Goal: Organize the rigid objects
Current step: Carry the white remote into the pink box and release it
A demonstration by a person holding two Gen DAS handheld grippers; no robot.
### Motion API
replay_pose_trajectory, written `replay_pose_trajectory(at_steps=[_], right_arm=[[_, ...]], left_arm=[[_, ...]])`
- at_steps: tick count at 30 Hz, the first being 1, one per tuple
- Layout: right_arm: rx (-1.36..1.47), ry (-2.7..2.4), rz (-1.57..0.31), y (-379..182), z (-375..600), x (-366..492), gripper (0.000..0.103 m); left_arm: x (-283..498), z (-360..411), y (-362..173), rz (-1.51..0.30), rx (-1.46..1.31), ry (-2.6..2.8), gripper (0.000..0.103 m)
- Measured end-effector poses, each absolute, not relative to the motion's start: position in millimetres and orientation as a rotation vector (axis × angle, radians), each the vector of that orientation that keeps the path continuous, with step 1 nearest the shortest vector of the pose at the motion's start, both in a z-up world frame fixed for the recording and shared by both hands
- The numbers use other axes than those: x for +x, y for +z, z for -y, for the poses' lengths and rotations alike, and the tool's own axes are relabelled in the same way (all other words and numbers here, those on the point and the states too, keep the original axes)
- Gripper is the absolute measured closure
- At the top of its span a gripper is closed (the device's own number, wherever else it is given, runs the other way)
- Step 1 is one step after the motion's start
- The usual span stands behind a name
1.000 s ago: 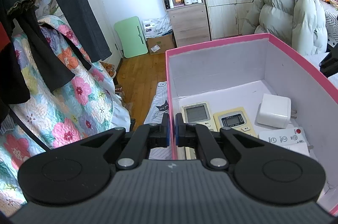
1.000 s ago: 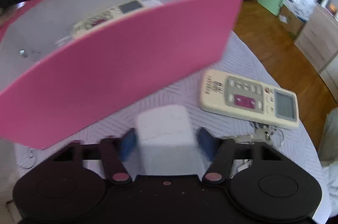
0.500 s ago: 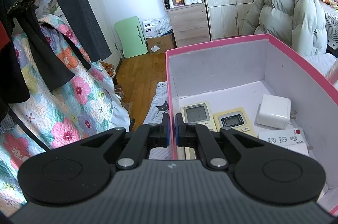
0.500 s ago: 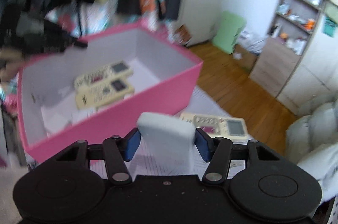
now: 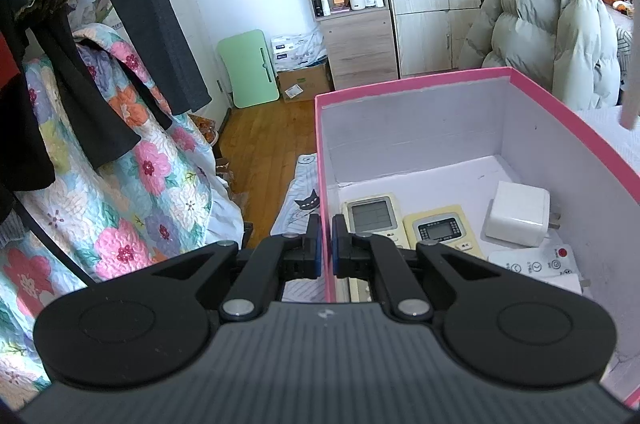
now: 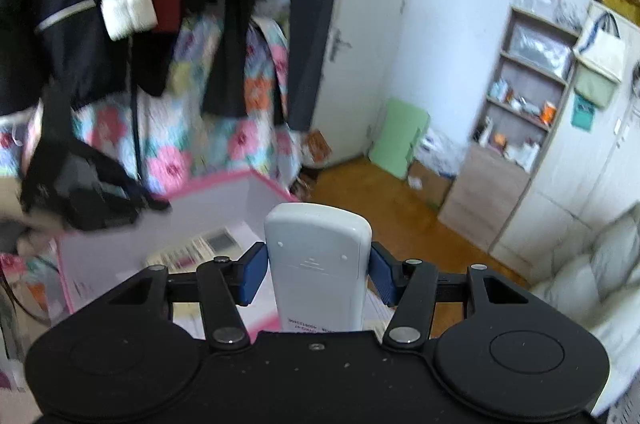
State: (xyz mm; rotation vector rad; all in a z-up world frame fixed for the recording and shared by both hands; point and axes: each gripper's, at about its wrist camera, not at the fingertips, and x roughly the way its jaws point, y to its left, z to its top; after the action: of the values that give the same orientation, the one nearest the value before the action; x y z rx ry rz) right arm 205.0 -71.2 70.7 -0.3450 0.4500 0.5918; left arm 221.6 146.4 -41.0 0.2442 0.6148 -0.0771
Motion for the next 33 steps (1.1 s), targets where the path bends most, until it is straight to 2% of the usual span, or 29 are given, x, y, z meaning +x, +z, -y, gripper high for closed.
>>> replay_pose_trajectory(at_steps=[4, 10, 14, 22, 25, 33], right_arm=[[-0.253, 0.696, -0.505, 66.6, 45.5, 220.6, 0.043], [-0.133, 0.783, -0.676, 10.2, -5.4, 258.8, 0.043], [-0.087, 0.799, -0.676, -13.2, -25.3, 271.2, 0.043], [-0.382, 0.831, -0.705, -25.6, -26.6, 225.0, 0.047], [-0.475, 0.836, -0.715, -31.5, -30.4, 208.8, 0.053], [-0.526, 0.853, -0.709, -29.8, -49.4, 203.3, 0.049]], left_arm=[[220.8, -145.4, -41.4, -0.614, 0.252, -0.075, 0.099], [220.8, -142.0, -42.0, -0.615, 0.271, -0.072, 0.099], [220.7, -142.1, -41.7, -0.614, 0.268, -0.071, 0.099], [217.7, -138.8, -41.6, -0.594, 0.293, -0.065, 0.099], [217.2, -141.5, -41.4, -0.593, 0.276, -0.071, 0.099], [216.4, -139.2, -40.9, -0.593, 0.274, -0.069, 0.099]])
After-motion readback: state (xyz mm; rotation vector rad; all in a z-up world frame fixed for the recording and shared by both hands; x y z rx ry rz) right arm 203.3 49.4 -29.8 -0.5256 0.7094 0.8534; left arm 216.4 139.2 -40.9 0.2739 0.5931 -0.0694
